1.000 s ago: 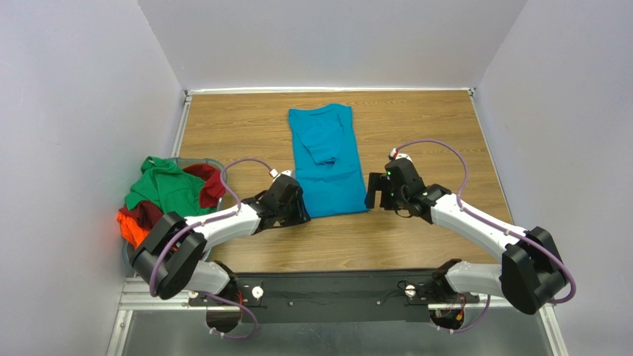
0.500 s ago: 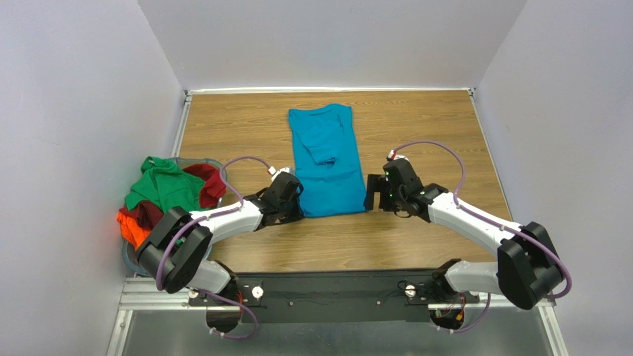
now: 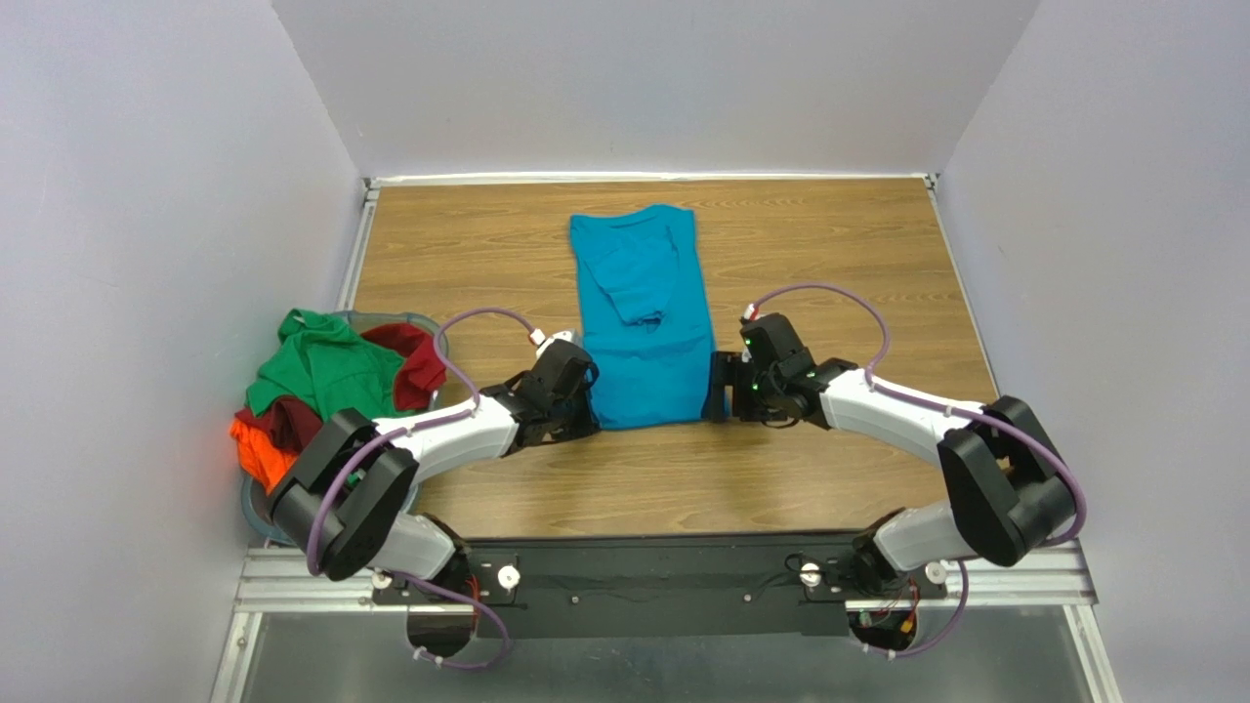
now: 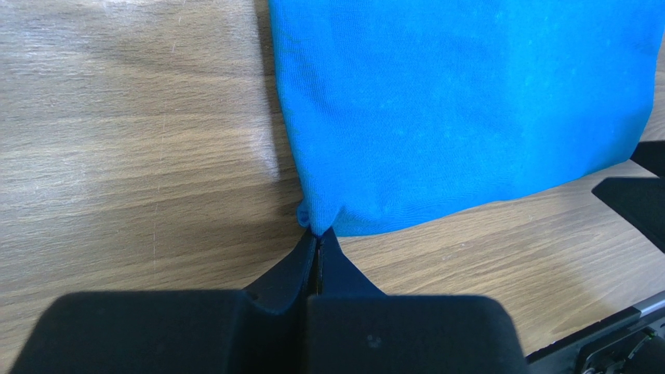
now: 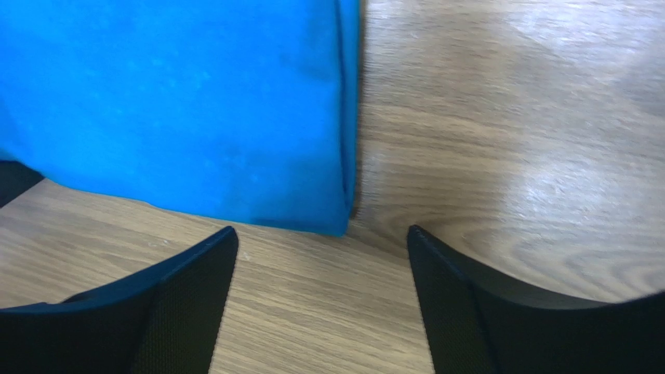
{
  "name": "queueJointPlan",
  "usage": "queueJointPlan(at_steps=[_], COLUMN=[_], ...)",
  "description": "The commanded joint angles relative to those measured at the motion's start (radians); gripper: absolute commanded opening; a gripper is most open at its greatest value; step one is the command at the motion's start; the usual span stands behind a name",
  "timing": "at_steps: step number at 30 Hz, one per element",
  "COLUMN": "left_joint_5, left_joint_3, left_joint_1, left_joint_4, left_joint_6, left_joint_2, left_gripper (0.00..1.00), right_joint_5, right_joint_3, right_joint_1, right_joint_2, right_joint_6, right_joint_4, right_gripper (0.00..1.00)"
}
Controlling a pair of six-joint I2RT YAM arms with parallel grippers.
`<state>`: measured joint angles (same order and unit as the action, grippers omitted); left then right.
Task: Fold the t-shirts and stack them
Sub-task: Fold the tshirt
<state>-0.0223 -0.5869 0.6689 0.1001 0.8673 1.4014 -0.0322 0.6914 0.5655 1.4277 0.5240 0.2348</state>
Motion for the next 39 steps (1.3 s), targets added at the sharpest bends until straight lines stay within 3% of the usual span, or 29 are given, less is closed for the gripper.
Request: queueJointPlan(at_steps=[1,4,5,7,10,11,18,24,32,39], left_joint_5=[-0.027,-0.025,-0.027,-0.027,-0.027,-0.027,-0.028,-0.015,0.018,-0.001], left_joint_3=[0.022,0.022,0.021,0.019,0.015,0.015,0.018,0.021,0.047,0.015], left_joint_1=[-0.005,-0.005,-0.003,-0.003,-0.003,-0.003,-0.003,-0.002,0.026,0.136], left_joint_4=[0.053,0.052,0.052,0.053,0.053,0.053,0.055,0.059,0.193,0.401], left_joint_6=[-0.019,-0.019,-0.021,-0.022,-0.024,-0.024,-0.021,-0.022,0.002,0.105], left_joint_2=[0.001,0.004,0.007,0.01,0.014,0.016,0.018,0.007,-0.143,-0.356], left_gripper=[0.0,0.0,0.0,0.0,0.0,0.0,0.0,0.0,0.0,0.0], right_joint_5=[-0.054,-0.061,-0.061,-0.061,-0.067,-0.066,-0.06,-0.064,-0.216,-0.388], right_joint_3=[-0.01,-0.016,-0.016,-0.015,-0.013,-0.013,-0.015,-0.02,-0.093,-0.09], right_joint_1=[-0.007,-0.004,-0.006,-0.004,-0.006,-0.006,-0.006,-0.006,-0.004,0.004], right_joint_2=[0.042,0.056,0.06,0.069,0.082,0.083,0.091,0.085,-0.087,-0.259], right_joint_6=[-0.004,-0.005,-0.005,-0.004,-0.005,-0.007,-0.013,-0.016,0.025,0.044], right_joint_4=[-0.048,-0.063,-0.066,-0.074,-0.081,-0.083,-0.091,-0.092,0.0,0.185], right_gripper=[0.8,0.77,0.7,0.66,0.43,0.4,0.31,0.03,0.01,0.01])
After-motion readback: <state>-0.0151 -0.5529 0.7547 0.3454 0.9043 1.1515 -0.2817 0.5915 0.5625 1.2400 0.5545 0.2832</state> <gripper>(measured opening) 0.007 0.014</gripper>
